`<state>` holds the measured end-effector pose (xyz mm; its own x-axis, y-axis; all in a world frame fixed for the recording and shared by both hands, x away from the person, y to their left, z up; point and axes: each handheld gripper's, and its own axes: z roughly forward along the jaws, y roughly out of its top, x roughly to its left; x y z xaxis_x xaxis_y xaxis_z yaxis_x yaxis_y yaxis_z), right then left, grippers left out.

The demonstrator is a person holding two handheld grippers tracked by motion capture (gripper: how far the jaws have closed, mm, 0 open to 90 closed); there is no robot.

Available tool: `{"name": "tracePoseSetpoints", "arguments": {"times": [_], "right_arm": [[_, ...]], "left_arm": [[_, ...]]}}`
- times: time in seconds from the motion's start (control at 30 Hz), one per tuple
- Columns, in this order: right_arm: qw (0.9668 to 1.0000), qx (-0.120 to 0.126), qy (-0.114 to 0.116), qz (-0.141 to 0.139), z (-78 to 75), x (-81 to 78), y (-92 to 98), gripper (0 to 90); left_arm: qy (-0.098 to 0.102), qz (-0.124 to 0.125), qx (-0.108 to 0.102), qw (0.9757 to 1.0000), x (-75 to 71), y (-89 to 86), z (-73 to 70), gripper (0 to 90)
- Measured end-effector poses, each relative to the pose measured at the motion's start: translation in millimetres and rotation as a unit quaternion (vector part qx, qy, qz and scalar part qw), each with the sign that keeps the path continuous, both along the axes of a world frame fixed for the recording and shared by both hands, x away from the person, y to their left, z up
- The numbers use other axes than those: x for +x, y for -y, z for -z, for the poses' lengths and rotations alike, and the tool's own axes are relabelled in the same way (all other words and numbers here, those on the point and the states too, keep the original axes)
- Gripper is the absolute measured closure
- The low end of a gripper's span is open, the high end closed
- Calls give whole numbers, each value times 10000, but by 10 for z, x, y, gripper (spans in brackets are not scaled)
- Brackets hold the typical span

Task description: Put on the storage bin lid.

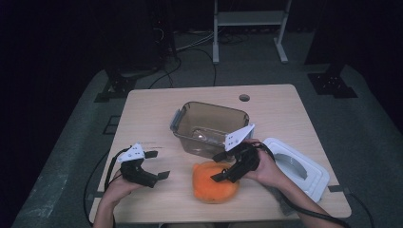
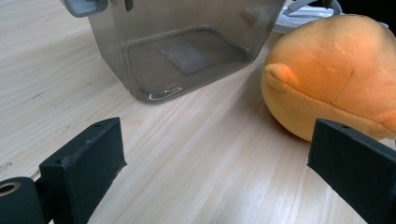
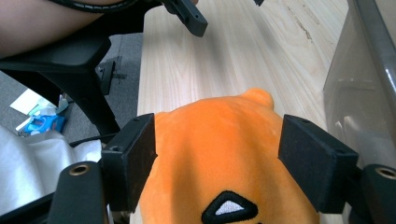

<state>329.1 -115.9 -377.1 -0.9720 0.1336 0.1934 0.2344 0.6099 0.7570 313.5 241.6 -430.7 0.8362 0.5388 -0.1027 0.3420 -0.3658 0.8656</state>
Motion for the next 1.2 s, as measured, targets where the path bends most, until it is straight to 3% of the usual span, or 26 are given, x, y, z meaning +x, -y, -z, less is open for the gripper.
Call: {"name": "tracePoseSetpoints", "arguments": {"times": [0.8,1.2], "right_arm": [[9996,-262,134,47,234,-14,-114,269],[9991,-375,-1,197,302,-9,-116,266]], "left_arm": [[-42,33,24,10000,8,10,23,31],[-47,23,18,10000,7,7,24,31]]}}
